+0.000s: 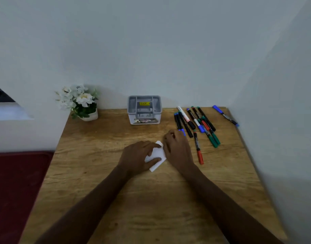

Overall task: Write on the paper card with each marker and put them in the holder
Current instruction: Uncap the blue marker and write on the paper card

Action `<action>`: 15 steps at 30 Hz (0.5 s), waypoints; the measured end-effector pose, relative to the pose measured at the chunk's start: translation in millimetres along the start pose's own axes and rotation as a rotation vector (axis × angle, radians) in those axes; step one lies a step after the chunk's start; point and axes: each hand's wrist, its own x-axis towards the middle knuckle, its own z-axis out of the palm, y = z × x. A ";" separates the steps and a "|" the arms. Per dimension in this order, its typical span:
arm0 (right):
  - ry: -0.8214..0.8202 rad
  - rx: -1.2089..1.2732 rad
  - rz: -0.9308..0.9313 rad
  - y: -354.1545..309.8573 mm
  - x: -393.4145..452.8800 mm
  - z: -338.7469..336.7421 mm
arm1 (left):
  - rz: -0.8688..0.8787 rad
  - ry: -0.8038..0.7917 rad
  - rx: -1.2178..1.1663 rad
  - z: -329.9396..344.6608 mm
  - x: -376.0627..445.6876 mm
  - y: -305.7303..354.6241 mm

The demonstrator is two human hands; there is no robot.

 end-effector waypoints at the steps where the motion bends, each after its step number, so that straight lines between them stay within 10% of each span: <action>1: 0.054 -0.011 0.030 4.9 0.6 6.0 | 0.025 0.016 0.019 3.9 0.9 -2.5; 15: 0.048 -0.252 -0.086 20.3 -15.3 20.6 | 0.308 0.234 -0.023 28.9 0.2 -11.7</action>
